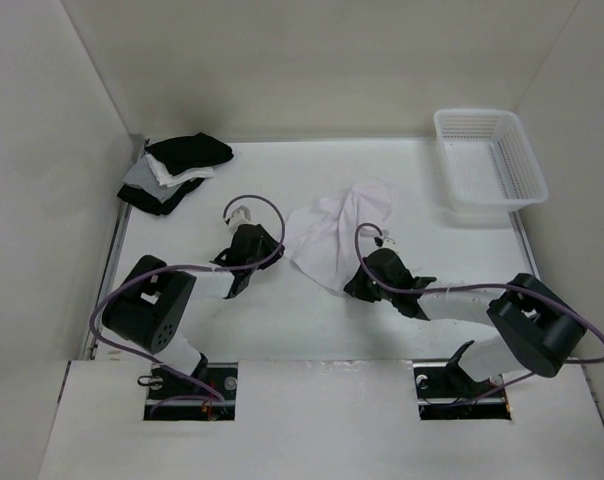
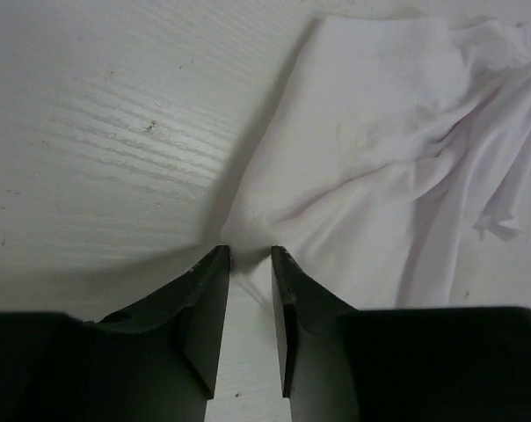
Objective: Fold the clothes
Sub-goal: Flatten the tank top out
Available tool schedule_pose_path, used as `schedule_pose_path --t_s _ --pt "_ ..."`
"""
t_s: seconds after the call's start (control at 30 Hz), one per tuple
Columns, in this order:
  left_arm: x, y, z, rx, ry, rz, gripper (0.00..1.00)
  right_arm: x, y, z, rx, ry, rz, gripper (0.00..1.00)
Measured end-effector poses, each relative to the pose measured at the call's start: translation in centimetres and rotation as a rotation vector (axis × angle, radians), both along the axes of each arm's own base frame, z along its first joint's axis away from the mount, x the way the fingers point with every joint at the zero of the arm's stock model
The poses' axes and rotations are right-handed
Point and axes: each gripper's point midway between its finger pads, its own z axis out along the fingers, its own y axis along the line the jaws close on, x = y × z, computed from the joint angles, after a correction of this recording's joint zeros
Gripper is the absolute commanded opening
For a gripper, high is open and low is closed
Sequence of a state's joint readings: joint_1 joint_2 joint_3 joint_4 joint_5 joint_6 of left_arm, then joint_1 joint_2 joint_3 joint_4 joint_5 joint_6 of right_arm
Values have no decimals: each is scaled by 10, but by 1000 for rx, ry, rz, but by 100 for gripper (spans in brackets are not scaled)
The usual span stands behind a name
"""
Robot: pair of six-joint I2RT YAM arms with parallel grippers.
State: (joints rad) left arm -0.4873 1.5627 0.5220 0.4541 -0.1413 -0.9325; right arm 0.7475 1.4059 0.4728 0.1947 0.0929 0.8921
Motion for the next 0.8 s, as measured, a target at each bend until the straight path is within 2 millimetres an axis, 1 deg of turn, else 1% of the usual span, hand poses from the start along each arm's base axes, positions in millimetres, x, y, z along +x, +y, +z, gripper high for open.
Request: schedule_pose_path --t_s 0.03,0.07,0.13,0.2,0.27,0.3,0.33,0.37,0.4,0.47,0.5,0.53,0.57,0.6,0.63,0.73,0.8 --pt "2 -2 0 0 -2 -8 7 0 3 -1 8 8 6 4" --pt "3 -4 1 -6 -4 -13 5 0 4 -2 14 11 10 2" --pt "5 -7 7 -17 -15 -22 3 -1 6 -1 24 13 18 1" --pt "4 -8 17 -21 -31 -28 3 0 3 9 43 -9 11 0" --pt "-3 -13 46 -33 -83 -44 3 2 -5 28 72 -56 -9 0" --pt "-14 -23 84 -48 -169 -67 5 3 -10 43 91 -94 -22 0" --pt "-20 -29 101 -60 -207 -82 9 3 -16 61 113 -140 -38 0" --pt "-27 -35 120 -78 -252 -100 22 5 -22 91 156 -218 -59 0" --pt "-45 -49 146 -87 -312 -131 27 4 -25 99 168 -240 -66 0" --pt "-69 -63 163 -73 -352 -175 37 -2 -38 120 190 -293 -95 0" --pt "-81 -70 163 -55 -352 -200 42 -4 -46 125 195 -311 -113 0" --pt "-89 -75 158 -33 -341 -223 42 -7 -54 127 197 -323 -131 0" --pt "-96 -74 146 12 -314 -231 42 -10 -63 120 185 -315 -156 0" --pt "-103 -68 121 97 -259 -237 42 -15 -73 103 145 -275 -177 0" --pt "-107 -58 102 152 -221 -228 42 -18 -77 95 125 -253 -184 0" --pt "-115 -29 67 248 -147 -187 42 -23 -85 74 70 -197 -209 0" --pt "-114 -16 57 279 -122 -158 41 -23 -88 70 54 -184 -222 0"
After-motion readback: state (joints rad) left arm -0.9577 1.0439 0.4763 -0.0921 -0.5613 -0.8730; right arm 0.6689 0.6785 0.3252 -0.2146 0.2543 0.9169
